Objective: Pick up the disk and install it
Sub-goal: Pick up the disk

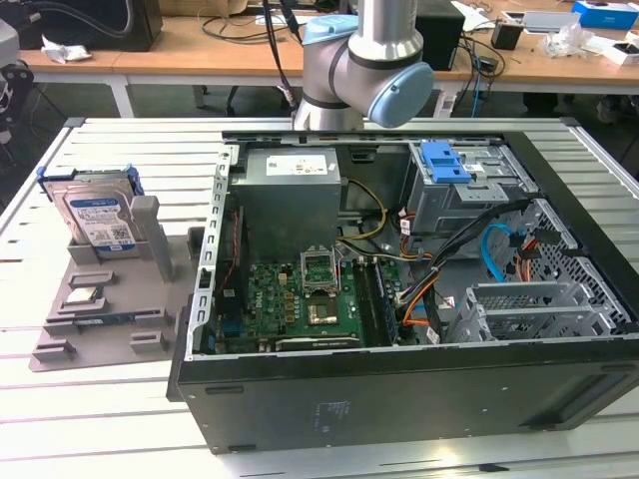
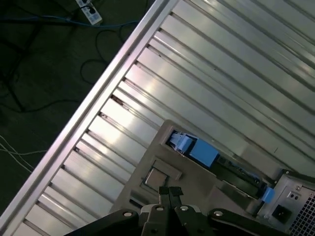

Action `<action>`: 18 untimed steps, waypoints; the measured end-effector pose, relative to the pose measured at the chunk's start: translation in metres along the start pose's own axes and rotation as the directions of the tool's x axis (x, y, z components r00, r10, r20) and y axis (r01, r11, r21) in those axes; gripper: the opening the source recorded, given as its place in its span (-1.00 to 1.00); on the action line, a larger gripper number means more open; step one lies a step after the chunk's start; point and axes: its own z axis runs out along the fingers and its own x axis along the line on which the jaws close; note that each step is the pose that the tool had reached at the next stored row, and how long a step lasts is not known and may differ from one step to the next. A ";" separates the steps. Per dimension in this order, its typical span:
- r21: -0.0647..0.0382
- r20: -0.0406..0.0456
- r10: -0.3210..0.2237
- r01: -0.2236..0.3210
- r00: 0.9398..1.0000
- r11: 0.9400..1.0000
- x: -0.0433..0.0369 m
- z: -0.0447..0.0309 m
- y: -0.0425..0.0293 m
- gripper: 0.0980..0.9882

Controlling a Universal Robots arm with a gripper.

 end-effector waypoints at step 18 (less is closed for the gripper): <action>-0.011 -0.014 -0.339 0.339 0.941 0.941 0.0000 0.0000 0.0000 -0.98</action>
